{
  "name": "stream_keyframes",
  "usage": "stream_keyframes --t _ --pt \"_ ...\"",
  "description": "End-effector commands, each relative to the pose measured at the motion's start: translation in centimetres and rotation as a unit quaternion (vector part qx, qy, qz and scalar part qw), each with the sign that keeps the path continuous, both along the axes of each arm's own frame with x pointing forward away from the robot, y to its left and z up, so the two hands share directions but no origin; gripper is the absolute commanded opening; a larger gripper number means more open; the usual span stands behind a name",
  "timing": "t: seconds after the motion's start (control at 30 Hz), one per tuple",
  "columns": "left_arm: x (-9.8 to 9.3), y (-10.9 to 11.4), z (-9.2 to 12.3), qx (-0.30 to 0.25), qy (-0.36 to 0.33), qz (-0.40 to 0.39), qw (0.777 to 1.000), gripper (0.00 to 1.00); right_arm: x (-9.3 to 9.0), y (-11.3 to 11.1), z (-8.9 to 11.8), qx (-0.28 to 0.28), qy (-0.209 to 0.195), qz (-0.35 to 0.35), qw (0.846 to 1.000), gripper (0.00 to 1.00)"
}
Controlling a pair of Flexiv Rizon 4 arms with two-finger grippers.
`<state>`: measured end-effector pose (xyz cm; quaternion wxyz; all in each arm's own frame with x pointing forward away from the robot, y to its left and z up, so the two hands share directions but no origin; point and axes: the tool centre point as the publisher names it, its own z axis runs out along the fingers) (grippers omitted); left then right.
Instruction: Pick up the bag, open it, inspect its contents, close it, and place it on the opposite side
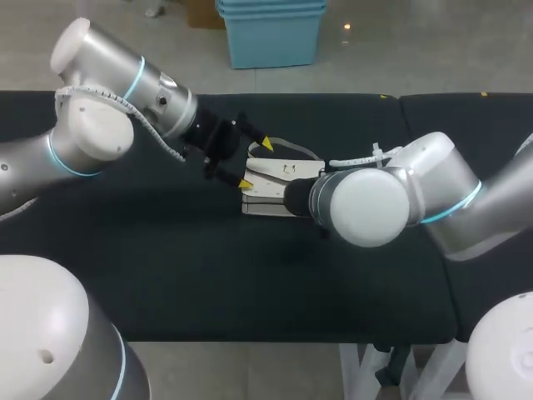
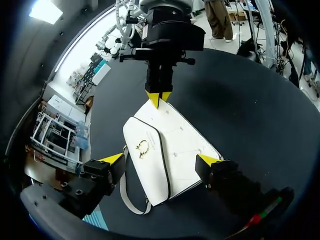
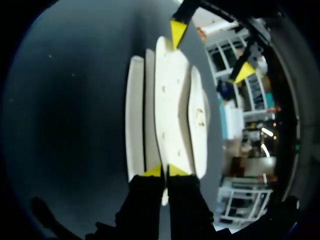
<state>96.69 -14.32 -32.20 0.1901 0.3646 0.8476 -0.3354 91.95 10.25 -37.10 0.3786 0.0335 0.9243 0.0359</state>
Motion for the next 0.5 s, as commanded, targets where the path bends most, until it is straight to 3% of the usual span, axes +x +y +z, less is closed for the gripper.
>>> stream_keyframes --t 0.03,0.2,0.23,0.33,0.5 --pt "0.1 -0.3 -1.4 -0.021 -0.015 -0.006 1.0 0.79 -0.2 -0.1 -0.4 0.003 -0.028 0.001 1.0 0.0" --pt "0.5 -0.8 -2.1 -0.028 -0.012 -0.016 0.999 0.69 -0.2 -0.1 -0.4 0.003 -0.028 0.001 1.0 0.0" --pt "0.5 -0.9 -2.1 -0.033 -0.014 -0.02 0.999 0.63 -0.2 -0.1 -0.4 0.003 -0.028 0.001 1.0 0.0" --pt "0.7 -1.2 -2.3 -0.036 -0.018 -0.023 0.999 0.56 -0.2 -0.1 -0.4 0.003 -0.028 0.001 1.0 0.0" --pt "0.7 -1.9 -2.9 -0.033 -0.033 -0.029 0.998 0.5 -0.2 -0.1 -0.4 0.003 -0.028 0.001 1.0 0.0"
